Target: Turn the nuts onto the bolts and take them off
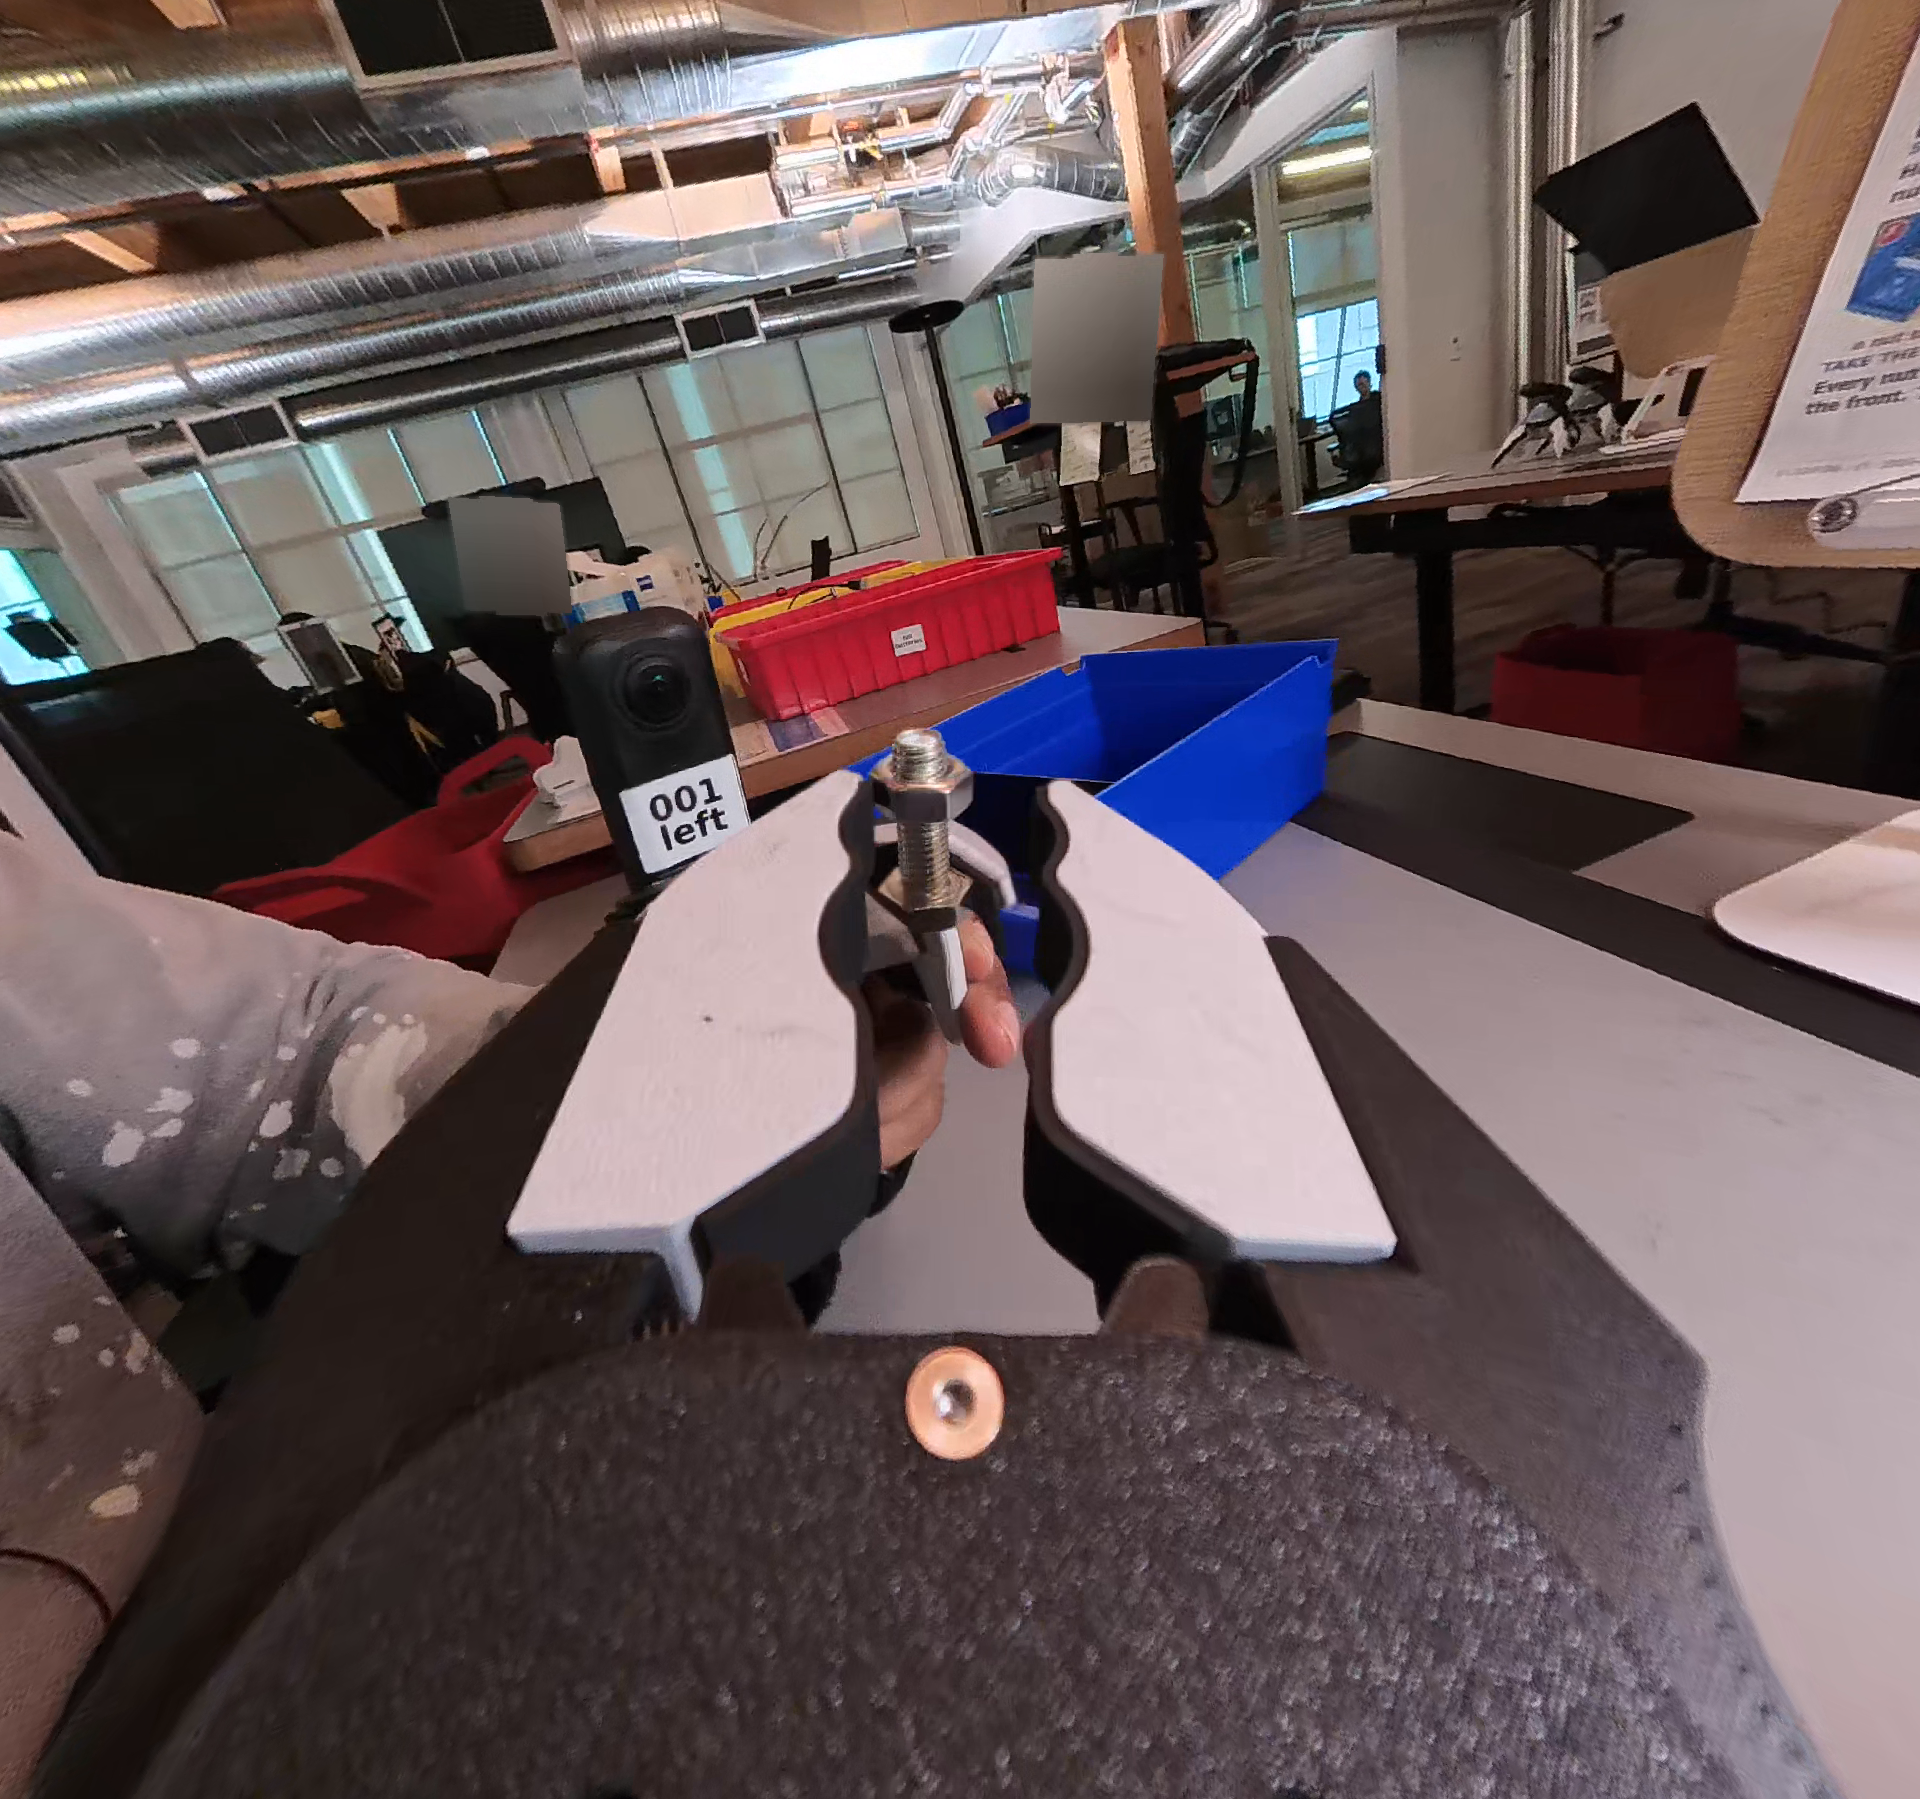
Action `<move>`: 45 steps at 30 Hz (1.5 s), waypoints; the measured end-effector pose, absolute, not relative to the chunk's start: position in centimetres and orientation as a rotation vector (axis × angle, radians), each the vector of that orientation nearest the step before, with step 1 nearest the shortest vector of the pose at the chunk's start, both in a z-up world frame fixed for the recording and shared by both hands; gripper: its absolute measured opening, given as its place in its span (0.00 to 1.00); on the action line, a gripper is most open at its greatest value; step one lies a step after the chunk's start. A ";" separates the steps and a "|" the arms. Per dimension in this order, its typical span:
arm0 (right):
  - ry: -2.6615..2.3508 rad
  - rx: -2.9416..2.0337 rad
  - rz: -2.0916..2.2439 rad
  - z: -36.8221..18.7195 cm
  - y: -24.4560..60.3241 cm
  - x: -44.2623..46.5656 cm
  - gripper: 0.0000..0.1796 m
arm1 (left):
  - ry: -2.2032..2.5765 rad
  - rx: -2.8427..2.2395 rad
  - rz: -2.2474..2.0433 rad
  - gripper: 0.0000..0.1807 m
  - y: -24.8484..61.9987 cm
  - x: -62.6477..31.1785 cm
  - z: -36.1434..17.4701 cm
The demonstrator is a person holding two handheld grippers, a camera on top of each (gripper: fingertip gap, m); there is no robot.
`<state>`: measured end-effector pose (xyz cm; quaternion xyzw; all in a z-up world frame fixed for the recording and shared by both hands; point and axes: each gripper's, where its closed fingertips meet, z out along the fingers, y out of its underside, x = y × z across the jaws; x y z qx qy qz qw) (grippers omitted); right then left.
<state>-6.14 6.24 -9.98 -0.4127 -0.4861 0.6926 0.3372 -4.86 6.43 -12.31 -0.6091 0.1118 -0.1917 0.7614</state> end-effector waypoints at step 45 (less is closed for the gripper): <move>-1.222 -1.073 1.797 -8.6 6.2 -5.9 0.20 | 0.235 -1.253 -0.428 0.10 5.8 -5.1 -11.1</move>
